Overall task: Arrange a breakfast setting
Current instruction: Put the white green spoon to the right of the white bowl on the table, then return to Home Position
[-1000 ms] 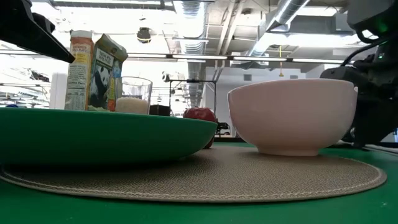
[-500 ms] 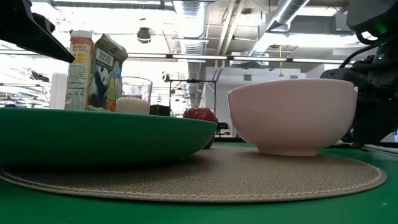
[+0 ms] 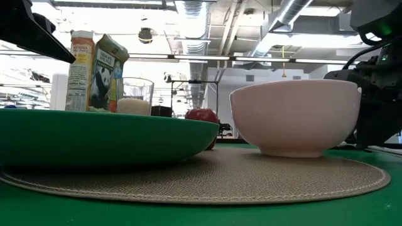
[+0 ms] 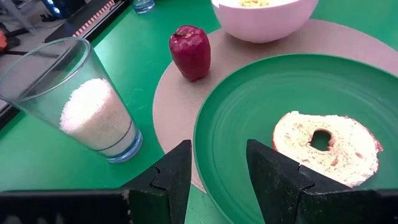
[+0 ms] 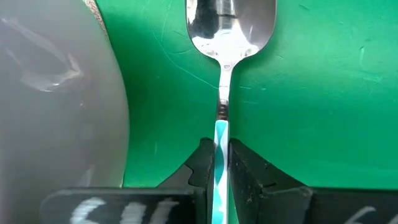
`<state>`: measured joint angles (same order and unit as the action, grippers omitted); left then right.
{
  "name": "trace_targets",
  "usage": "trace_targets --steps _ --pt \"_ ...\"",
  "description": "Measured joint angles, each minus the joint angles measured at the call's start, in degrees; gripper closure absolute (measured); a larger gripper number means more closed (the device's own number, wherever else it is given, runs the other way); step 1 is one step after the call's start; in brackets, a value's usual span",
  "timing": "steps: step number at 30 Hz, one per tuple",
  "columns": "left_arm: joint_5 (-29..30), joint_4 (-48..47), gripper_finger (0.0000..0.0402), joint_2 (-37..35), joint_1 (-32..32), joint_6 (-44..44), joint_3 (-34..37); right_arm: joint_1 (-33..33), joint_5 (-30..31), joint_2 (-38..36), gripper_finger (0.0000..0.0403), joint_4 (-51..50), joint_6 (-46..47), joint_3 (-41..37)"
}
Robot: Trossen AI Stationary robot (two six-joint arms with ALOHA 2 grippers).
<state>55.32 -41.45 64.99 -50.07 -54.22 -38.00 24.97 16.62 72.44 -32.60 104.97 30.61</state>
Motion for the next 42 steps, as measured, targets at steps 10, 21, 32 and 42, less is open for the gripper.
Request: trace_targets --steps 10,21,32,42 --pt "0.0 0.2 0.026 0.0 0.0 0.0 0.0 0.0 0.0 0.0 0.0341 0.0 0.2 0.0" --pt "-0.1 0.2 0.026 0.0 0.0 0.0 0.0 0.0 0.0 0.0 0.0334 0.0 0.1 0.0" --pt "-0.7 0.2 0.026 0.0 0.0 0.2 0.0 0.0 0.0 -0.2 0.0255 -0.1 -0.5 0.0" --pt "-1.1 0.2 0.026 0.0 0.0 0.2 0.0 0.4 -1.5 -7.6 0.0258 -3.8 -4.2 0.1"
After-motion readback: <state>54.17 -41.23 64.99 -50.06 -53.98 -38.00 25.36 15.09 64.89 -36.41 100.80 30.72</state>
